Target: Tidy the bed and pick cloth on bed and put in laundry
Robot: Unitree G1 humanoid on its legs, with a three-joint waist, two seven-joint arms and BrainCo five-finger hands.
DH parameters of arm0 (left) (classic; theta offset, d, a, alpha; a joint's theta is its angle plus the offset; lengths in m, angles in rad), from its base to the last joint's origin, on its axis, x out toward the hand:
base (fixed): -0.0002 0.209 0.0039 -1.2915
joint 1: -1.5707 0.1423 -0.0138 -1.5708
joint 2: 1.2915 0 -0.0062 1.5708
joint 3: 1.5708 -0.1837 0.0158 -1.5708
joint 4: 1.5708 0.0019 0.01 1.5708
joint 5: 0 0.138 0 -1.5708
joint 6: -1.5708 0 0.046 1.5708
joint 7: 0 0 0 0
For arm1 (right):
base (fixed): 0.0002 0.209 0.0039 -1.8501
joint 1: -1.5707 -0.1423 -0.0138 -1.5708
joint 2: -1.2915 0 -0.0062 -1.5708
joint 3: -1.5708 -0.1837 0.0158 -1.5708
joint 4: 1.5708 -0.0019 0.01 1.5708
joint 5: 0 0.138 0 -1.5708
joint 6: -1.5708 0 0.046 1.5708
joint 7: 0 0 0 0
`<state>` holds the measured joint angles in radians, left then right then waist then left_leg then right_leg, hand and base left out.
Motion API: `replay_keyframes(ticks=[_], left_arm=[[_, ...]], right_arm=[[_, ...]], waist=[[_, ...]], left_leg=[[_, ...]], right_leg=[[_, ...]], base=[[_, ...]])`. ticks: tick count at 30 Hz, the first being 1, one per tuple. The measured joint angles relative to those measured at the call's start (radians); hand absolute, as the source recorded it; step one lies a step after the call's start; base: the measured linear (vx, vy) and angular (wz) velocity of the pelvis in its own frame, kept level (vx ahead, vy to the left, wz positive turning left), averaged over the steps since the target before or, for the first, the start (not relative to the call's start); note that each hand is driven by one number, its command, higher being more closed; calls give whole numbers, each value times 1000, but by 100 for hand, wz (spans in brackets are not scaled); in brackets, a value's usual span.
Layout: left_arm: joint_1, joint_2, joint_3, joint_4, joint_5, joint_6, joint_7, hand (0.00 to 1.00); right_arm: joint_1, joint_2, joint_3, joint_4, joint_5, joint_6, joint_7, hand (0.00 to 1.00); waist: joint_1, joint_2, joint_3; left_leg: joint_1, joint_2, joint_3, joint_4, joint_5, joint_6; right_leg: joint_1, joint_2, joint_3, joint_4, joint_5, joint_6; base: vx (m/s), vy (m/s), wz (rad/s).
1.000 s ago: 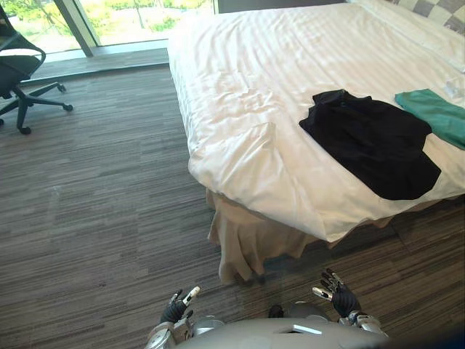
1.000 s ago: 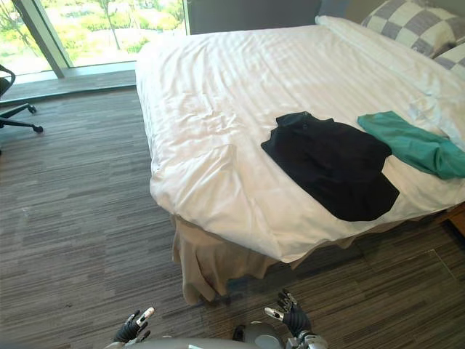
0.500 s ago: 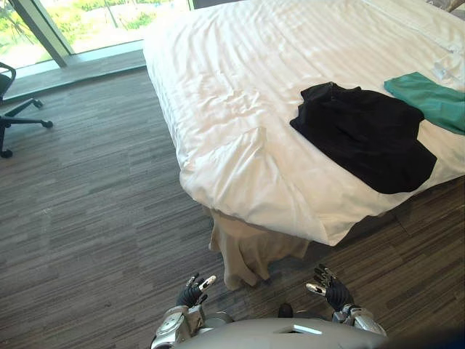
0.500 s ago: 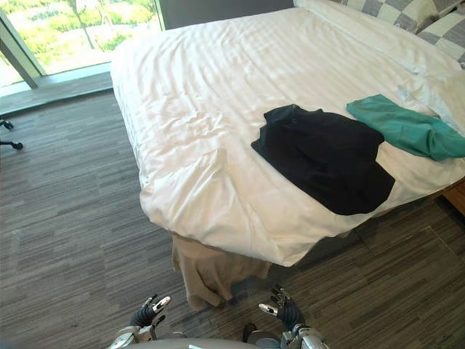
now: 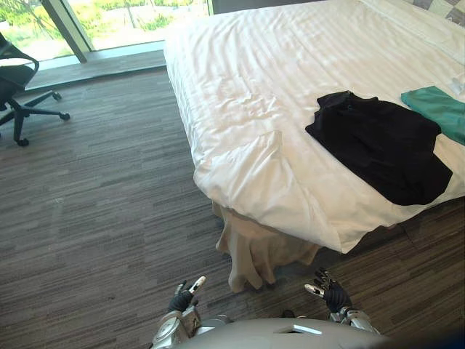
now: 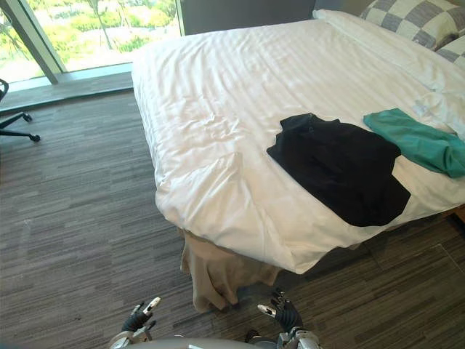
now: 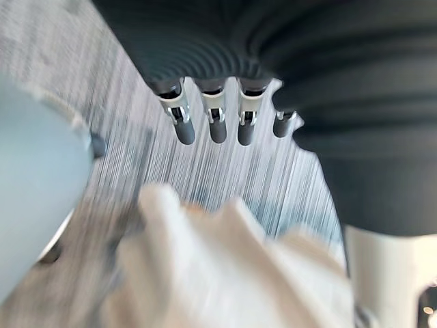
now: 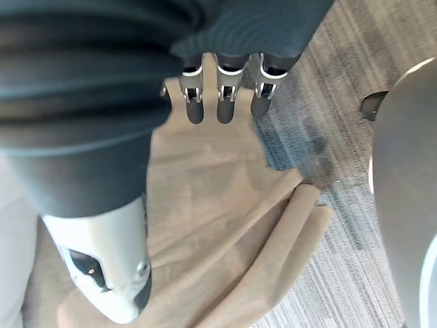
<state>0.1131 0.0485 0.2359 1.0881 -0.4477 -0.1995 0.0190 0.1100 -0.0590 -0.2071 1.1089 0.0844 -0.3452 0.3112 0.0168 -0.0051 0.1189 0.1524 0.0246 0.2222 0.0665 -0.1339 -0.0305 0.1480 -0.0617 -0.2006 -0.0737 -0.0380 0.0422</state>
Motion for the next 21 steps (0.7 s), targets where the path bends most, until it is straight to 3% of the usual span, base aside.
replay_keyframes(ticks=[5,8,10,12,16,21], left_arm=[[5,45,204,-36,-59,-44,124,0],[2,173,415,-158,-132,-53,191,0],[-3,247,497,-231,-127,-83,222,0],[-20,301,566,-320,-86,-133,230,0],[-131,407,547,-490,125,-225,230,0],[-303,497,307,-647,413,-316,274,0]], right_arm=[[3,-4,-44,10,9,4,-1,0],[15,-4,-69,17,12,5,6,0],[47,-5,-70,7,15,4,9,0],[94,-11,-73,-22,32,-1,8,0],[178,-20,-80,-59,59,-27,-1,0],[209,-6,-85,-91,84,-45,-13,0]], waist=[[-2,7,-1],[-1,13,-5],[0,11,-6],[0,27,-16],[-3,61,-40],[-33,68,-75]], left_leg=[[4,1,-15,-42,2,3],[2,14,-9,-84,7,10],[3,19,3,-86,6,5],[2,26,37,-93,2,-4],[5,44,98,-97,-4,-14],[10,64,135,-89,1,-29]], right_leg=[[-7,6,-12,-2,3,-5],[-19,25,-11,-21,27,-18],[-19,28,-10,-22,29,-20],[-28,32,-2,-22,30,-21],[-43,44,27,-21,31,-20],[-55,66,58,-20,36,-35]], base=[[-112,-9,14],[-169,-45,-1],[-139,-43,-10],[-100,-43,-27],[-20,-52,-25],[88,-54,-23]])
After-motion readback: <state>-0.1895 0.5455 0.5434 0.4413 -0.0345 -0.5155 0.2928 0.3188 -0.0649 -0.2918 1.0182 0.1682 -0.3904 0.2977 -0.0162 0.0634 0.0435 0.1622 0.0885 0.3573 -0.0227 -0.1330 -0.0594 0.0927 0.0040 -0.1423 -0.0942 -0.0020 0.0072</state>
